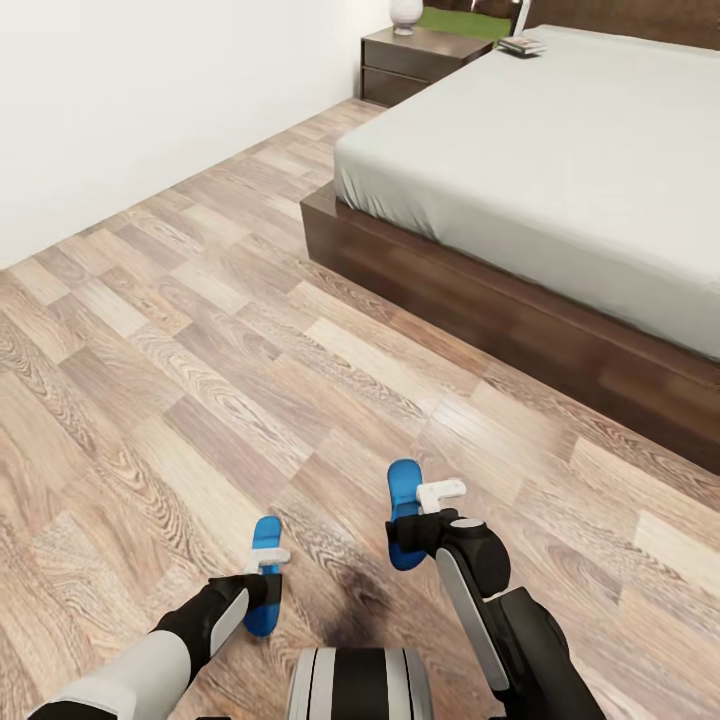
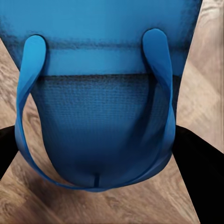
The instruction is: In the bedroom, move the book from the bed onto either nightstand, and place the two sandals side by side next to the bed.
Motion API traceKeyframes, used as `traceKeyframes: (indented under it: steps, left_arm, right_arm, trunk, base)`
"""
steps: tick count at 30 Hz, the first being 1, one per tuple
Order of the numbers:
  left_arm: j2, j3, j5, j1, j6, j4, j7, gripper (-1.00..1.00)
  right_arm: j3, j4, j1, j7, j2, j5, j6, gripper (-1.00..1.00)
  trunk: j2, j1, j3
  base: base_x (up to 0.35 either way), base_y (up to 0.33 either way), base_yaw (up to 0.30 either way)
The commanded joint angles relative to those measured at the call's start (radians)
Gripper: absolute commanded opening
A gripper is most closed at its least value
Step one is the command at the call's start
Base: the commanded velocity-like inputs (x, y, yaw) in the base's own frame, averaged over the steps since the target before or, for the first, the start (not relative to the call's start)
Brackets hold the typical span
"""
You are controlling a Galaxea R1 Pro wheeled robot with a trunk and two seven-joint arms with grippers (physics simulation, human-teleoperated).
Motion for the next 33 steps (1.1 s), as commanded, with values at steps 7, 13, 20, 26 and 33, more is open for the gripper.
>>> traceKeyframes:
  steps: [7, 13, 20, 26, 33]
  left_arm:
    - [0.002, -0.007, 0.009, 0.001, 0.004, -0.002, -0.001, -1.00]
    - [0.002, -0.007, 0.009, 0.002, 0.005, -0.002, 0.000, -1.00]
    - [0.002, -0.007, 0.009, 0.002, 0.005, -0.002, -0.006, -1.00]
    - [0.004, -0.003, 0.009, 0.002, 0.006, -0.003, -0.008, -1.00]
    - [0.006, -0.003, 0.009, 0.002, 0.008, -0.010, -0.009, -1.00]
  right_arm:
    - [0.001, 0.002, 0.000, -0.011, 0.001, -0.012, 0.003, -1.00]
    - [-0.002, 0.005, -0.001, -0.011, -0.002, -0.017, 0.003, -1.00]
    - [-0.004, 0.006, -0.001, -0.008, -0.003, -0.021, 0.003, -1.00]
    - [-0.004, 0.008, -0.001, -0.006, -0.003, -0.021, 0.003, -1.00]
    - [-0.004, 0.012, 0.000, -0.004, -0.003, -0.021, 0.003, -1.00]
  trunk:
    - [0.001, -0.003, 0.027]
    - [0.003, -0.006, 0.050]
    - [0.004, -0.009, 0.077]
    - [0.006, -0.012, 0.100]
    - [0.008, -0.015, 0.127]
  base:
    - [0.000, 0.000, 0.000]
    - [0.000, 0.000, 0.000]
    - [0.000, 0.000, 0.000]
    - [0.000, 0.000, 0.000]
    - [0.000, 0.000, 0.000]
